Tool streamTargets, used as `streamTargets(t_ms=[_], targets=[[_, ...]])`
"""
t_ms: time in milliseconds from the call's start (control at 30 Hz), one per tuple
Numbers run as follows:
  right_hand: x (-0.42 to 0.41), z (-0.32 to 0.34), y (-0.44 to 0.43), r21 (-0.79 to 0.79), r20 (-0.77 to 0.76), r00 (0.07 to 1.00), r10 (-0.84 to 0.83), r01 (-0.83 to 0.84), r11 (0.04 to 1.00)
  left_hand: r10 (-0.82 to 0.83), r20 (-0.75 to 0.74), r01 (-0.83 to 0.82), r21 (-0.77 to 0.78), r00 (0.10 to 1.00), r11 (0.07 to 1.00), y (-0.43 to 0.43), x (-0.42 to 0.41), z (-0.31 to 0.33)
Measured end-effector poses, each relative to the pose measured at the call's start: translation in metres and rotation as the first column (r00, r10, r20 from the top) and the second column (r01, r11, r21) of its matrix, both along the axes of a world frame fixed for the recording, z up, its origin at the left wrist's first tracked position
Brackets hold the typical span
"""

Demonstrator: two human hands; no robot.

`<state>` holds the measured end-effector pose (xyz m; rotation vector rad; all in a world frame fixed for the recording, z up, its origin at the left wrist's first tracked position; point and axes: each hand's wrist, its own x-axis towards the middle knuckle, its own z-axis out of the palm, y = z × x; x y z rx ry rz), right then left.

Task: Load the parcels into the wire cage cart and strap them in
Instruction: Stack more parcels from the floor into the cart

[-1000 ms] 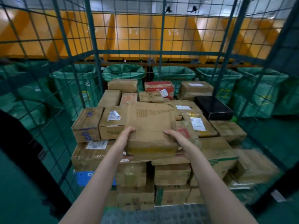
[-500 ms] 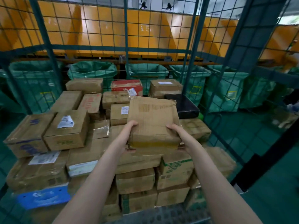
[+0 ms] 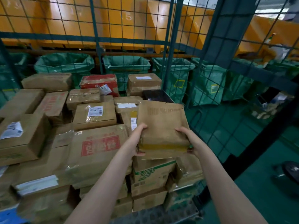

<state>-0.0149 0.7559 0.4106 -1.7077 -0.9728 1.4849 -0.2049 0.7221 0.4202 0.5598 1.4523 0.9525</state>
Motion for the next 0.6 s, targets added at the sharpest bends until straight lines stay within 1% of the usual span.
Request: streamTargets(t_ms=[233, 333, 500, 600], targets=[[-0.004, -0.016, 0.052, -0.03, -0.002, 0.999, -0.049, 0.049, 0.998, -0.038, 0.021, 0.039, -0.033, 0.999, 0.999, 0.059, -0.006, -0.007], [-0.016, -0.012, 0.082, -0.004, 0.009, 0.999, -0.051, 0.051, 0.999, -0.037, 0.023, 0.038, -0.014, 0.999, 0.999, 0.09, -0.017, -0.003], [-0.042, -0.009, 0.127, 0.039, 0.006, 1.0, -0.028, 0.028, 0.999, -0.056, -0.035, 0.056, 0.0, 0.998, 0.998, 0.131, -0.042, 0.009], [-0.066, -0.008, 0.16, 0.039, -0.032, 0.999, -0.012, 0.013, 0.999, -0.053, -0.083, 0.053, 0.005, 0.995, 0.999, 0.164, -0.061, 0.016]])
